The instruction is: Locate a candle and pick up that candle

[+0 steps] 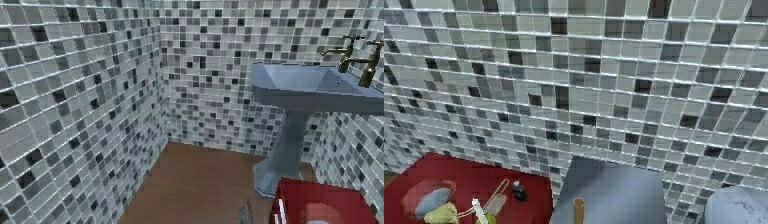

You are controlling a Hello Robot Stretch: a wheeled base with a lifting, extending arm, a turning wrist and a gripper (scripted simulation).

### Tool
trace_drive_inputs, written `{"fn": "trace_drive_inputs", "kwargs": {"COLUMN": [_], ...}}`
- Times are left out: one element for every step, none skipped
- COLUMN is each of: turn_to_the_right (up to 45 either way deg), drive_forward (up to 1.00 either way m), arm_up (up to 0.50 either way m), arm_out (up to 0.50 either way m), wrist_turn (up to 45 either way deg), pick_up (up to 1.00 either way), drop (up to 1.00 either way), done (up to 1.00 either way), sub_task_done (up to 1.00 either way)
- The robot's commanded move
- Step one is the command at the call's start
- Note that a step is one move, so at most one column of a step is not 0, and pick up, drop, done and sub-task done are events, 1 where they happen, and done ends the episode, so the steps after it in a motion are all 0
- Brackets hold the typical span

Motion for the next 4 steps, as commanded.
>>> {"fn": "trace_drive_inputs", "kwargs": {"turn_to_the_right": [-27.0,0.0,0.0,0.0], "drive_forward": [0.00,0.00,0.00,0.00], "arm_up": [0.00,0.50,0.04,0.00], "arm_out": [0.00,0.00,0.00,0.14], "wrist_turn": [0.0,0.0,0.0,0.0], "pick_up": [0.00,0.00,0.00,0.00], "drop": [0.00,0.00,0.00,0.00], "done": [0.00,0.00,0.00,0.00], "sub_task_done": [0.00,0.00,0.00,0.00]}}
